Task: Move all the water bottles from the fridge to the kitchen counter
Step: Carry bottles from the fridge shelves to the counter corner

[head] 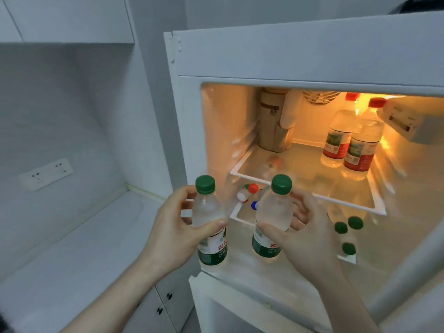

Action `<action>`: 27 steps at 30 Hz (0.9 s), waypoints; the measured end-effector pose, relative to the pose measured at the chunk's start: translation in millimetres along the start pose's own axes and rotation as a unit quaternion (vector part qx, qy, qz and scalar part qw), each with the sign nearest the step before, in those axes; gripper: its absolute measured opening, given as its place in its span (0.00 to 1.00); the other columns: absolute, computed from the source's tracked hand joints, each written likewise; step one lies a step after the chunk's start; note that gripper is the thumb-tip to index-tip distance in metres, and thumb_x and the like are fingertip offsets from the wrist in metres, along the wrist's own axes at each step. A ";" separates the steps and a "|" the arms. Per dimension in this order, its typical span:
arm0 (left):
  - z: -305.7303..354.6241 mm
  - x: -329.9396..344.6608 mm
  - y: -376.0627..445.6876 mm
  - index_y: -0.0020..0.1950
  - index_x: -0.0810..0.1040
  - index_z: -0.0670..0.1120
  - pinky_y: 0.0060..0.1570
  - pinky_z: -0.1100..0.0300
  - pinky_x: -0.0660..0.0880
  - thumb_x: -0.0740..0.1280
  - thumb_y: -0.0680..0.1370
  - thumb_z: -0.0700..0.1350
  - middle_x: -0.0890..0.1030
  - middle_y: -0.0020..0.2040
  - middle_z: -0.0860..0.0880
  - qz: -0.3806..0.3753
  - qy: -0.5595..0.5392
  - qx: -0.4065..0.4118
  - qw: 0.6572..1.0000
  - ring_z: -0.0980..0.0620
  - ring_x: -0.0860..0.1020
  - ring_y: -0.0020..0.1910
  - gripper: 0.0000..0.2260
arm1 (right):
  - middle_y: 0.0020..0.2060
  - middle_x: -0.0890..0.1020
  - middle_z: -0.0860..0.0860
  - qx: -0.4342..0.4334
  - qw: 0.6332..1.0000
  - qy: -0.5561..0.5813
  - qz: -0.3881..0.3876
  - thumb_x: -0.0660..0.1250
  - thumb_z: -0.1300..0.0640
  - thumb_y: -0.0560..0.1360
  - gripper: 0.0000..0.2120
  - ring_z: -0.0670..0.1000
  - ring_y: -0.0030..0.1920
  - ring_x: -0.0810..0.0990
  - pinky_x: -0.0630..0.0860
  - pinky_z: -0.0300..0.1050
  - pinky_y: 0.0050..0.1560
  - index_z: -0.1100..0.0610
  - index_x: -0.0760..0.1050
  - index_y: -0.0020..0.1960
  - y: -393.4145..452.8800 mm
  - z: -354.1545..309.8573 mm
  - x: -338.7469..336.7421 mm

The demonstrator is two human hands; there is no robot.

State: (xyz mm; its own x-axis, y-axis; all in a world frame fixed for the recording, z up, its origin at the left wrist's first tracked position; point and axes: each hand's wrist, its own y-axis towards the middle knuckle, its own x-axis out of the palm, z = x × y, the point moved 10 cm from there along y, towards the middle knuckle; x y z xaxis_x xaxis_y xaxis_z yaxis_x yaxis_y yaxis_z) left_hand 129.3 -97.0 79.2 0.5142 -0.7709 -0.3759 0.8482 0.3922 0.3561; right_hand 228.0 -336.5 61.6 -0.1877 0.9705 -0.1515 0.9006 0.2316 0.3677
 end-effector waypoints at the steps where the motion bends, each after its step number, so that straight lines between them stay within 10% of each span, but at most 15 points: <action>1: -9.2 -13.8 -11.8 0.58 0.78 0.56 0.45 0.64 0.80 0.83 0.67 0.48 0.82 0.54 0.59 0.013 0.014 -0.011 1.000 0.58 0.80 0.54 0.23 | 0.54 0.82 0.31 0.009 1.000 0.008 -0.024 0.84 0.63 0.64 0.34 0.34 0.56 0.80 0.79 0.31 0.50 0.39 0.74 0.60 -4.7 3.4 17.7; 6: -34.9 -70.8 -69.0 0.56 0.76 0.60 0.48 0.66 0.78 0.83 0.66 0.50 0.80 0.56 0.61 0.057 0.079 -0.044 0.994 0.58 0.78 0.56 0.24 | 0.55 0.85 0.40 0.053 0.992 0.032 -0.107 0.83 0.66 0.64 0.34 0.43 0.56 0.84 0.82 0.47 0.58 0.44 0.76 0.63 -37.2 10.3 88.2; 14: -58.2 -152.8 -179.8 0.58 0.76 0.62 0.52 0.63 0.79 0.83 0.67 0.50 0.80 0.57 0.62 0.134 0.121 -0.127 0.975 0.59 0.79 0.57 0.24 | 0.50 0.85 0.37 0.048 0.969 0.035 -0.238 0.82 0.68 0.65 0.31 0.40 0.52 0.84 0.80 0.32 0.49 0.45 0.79 0.62 -107.0 -17.6 175.6; 27: -57.8 -248.6 -335.0 0.60 0.76 0.58 0.55 0.74 0.73 0.82 0.69 0.46 0.83 0.53 0.64 0.314 0.162 -0.234 0.906 0.62 0.81 0.56 0.24 | 0.50 0.86 0.40 -0.019 0.878 0.039 -0.477 0.84 0.62 0.64 0.29 0.43 0.53 0.85 0.84 0.46 0.54 0.41 0.79 0.58 -203.5 -62.2 322.1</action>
State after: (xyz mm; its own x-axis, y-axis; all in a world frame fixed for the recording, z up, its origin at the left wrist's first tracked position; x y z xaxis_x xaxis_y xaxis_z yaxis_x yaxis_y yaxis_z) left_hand -275.3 -7.7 3.9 0.8596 -0.1644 -0.4838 0.2981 0.9304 0.2134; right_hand -40.1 -66.9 -5.0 -0.8772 0.3346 -0.3444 0.3056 0.9422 0.1372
